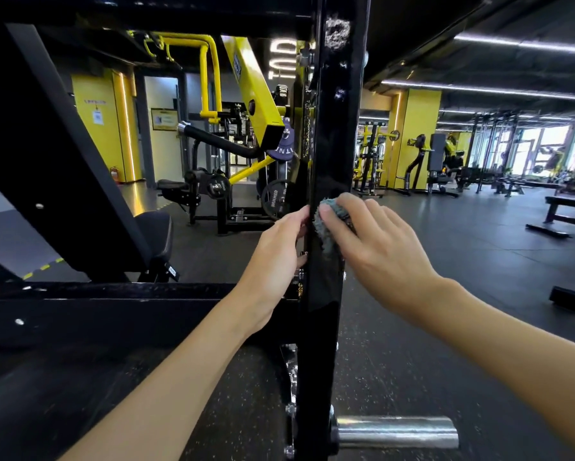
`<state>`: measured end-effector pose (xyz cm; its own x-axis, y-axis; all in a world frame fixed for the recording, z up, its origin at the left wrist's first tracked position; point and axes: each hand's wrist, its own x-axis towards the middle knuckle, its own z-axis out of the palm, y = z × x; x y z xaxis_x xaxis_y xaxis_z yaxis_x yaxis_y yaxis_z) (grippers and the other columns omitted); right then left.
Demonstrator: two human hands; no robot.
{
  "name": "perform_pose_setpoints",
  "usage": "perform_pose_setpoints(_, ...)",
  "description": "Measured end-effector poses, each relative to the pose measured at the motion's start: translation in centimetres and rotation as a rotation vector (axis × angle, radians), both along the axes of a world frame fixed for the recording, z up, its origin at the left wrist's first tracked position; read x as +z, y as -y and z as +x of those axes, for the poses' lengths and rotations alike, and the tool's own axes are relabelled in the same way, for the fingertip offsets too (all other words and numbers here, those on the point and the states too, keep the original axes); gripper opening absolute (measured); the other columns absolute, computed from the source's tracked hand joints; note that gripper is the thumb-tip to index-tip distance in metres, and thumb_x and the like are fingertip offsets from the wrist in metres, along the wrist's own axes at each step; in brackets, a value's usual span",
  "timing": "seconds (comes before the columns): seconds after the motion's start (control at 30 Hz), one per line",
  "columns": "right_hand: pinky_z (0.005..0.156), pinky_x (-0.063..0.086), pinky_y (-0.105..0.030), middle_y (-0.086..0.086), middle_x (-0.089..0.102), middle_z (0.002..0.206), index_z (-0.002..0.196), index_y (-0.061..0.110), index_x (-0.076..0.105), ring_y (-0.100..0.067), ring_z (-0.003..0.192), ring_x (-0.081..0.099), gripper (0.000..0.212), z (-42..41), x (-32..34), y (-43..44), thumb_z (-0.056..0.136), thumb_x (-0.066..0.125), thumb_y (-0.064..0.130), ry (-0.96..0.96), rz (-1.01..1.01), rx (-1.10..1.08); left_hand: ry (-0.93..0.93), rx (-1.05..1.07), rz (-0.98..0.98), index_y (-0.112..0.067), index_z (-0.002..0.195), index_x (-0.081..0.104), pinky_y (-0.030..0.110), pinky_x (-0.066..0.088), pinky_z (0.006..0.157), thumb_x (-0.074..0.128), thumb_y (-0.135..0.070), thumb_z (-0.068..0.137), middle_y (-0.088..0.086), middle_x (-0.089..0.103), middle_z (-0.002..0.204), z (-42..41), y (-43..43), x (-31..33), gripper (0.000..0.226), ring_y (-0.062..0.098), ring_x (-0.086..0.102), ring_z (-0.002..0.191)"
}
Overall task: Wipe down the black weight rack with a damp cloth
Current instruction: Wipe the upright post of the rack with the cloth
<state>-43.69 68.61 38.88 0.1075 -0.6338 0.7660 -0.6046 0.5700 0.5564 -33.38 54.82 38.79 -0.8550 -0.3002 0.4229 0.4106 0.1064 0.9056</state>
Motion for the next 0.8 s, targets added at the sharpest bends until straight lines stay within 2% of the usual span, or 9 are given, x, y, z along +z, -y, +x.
perform_pose_setpoints(0.07,0.067,0.05,-0.042,-0.024,0.059,0.113,0.125,-0.008,0.058,-0.033,0.079,0.054,0.035,0.6,-0.8,0.7,0.092,0.046,-0.003,0.043,-0.047,0.041,0.011,0.01,-0.021,-0.031,0.132,0.059,0.037,0.047,0.106,0.033,-0.033,0.107,-0.017,0.066,0.125,0.1,0.4,-0.4,0.036,-0.004,0.058,0.118)
perform_pose_setpoints(0.2,0.062,0.048,-0.04,-0.022,0.063,0.105,0.117,-0.008,0.062,-0.03,0.07,0.051,0.028,1.0,-2.4,1.1,0.097,0.043,-0.003,0.01,0.113,0.085,0.042,0.044,-0.066,-0.026,0.137,0.057,0.041,0.046,0.108,0.033,-0.032,0.107,-0.007,0.065,0.129,0.3,1.1,-1.8,0.039,0.009,0.06,0.12)
perform_pose_setpoints(0.33,0.062,0.044,-0.039,-0.022,0.063,0.106,0.117,-0.007,0.063,-0.032,0.071,0.051,0.028,0.6,-2.5,0.5,0.094,0.049,-0.004,0.09,-0.071,0.089,0.043,0.052,-0.123,-0.031,0.135,0.057,0.042,0.049,0.104,0.029,-0.032,0.108,-0.012,0.066,0.125,0.3,1.2,-2.5,0.038,0.005,0.062,0.115)
perform_pose_setpoints(0.47,0.056,0.045,-0.039,-0.02,0.064,0.102,0.114,-0.007,0.064,-0.029,0.065,0.049,0.024,0.5,-3.6,0.5,0.097,0.048,-0.003,-0.006,0.133,0.107,0.032,0.062,-0.104,-0.033,0.135,0.057,0.045,0.048,0.105,0.032,-0.033,0.108,-0.011,0.063,0.129,0.1,1.4,-3.0,0.037,0.006,0.059,0.119)
perform_pose_setpoints(0.5,0.056,0.046,-0.04,-0.02,0.064,0.101,0.114,-0.007,0.065,-0.029,0.065,0.049,0.024,0.2,-3.4,0.1,0.097,0.048,-0.003,-0.009,0.118,0.103,0.027,0.058,-0.118,-0.032,0.135,0.057,0.045,0.048,0.104,0.032,-0.033,0.108,-0.011,0.064,0.128,0.1,1.5,-3.3,0.037,0.005,0.059,0.12)
perform_pose_setpoints(0.57,0.054,0.046,-0.041,-0.02,0.065,0.101,0.112,-0.006,0.065,-0.029,0.065,0.049,0.027,0.0,-3.6,-0.2,0.098,0.042,-0.005,0.051,-0.011,0.095,0.012,0.061,-0.182,-0.031,0.139,0.054,0.038,0.049,0.102,0.028,-0.031,0.109,-0.012,0.063,0.129,0.1,1.6,-4.0,0.039,-0.001,0.057,0.119)
perform_pose_setpoints(0.63,0.055,0.047,-0.043,-0.019,0.064,0.101,0.111,-0.006,0.065,-0.03,0.065,0.049,0.028,0.5,-5.1,0.4,0.097,0.041,-0.004,0.096,-0.005,0.097,0.002,0.079,-0.231,-0.03,0.145,0.048,0.028,0.048,0.102,0.026,-0.03,0.11,-0.01,0.059,0.134,-0.1,1.6,-5.0,0.041,-0.005,0.054,0.121)
perform_pose_setpoints(0.73,0.058,0.046,-0.041,-0.017,0.063,0.106,0.115,-0.004,0.063,-0.029,0.068,0.05,0.029,0.8,-6.4,0.3,0.096,0.041,-0.003,0.037,0.216,0.097,-0.039,0.134,-0.378,-0.028,0.15,0.04,0.033,0.035,0.117,0.03,-0.029,0.109,-0.01,0.048,0.147,-0.3,1.6,-6.3,0.043,-0.001,0.042,0.135)
perform_pose_setpoints(0.8,0.06,0.044,-0.04,-0.016,0.063,0.105,0.117,-0.003,0.063,-0.028,0.069,0.051,0.029,0.2,-5.9,0.1,0.097,0.042,-0.001,0.041,0.14,0.083,-0.067,0.191,-0.516,-0.025,0.15,0.04,0.032,0.034,0.117,0.04,-0.016,0.105,-0.014,0.046,0.144,-0.3,1.9,-7.1,0.045,-0.002,0.041,0.135)
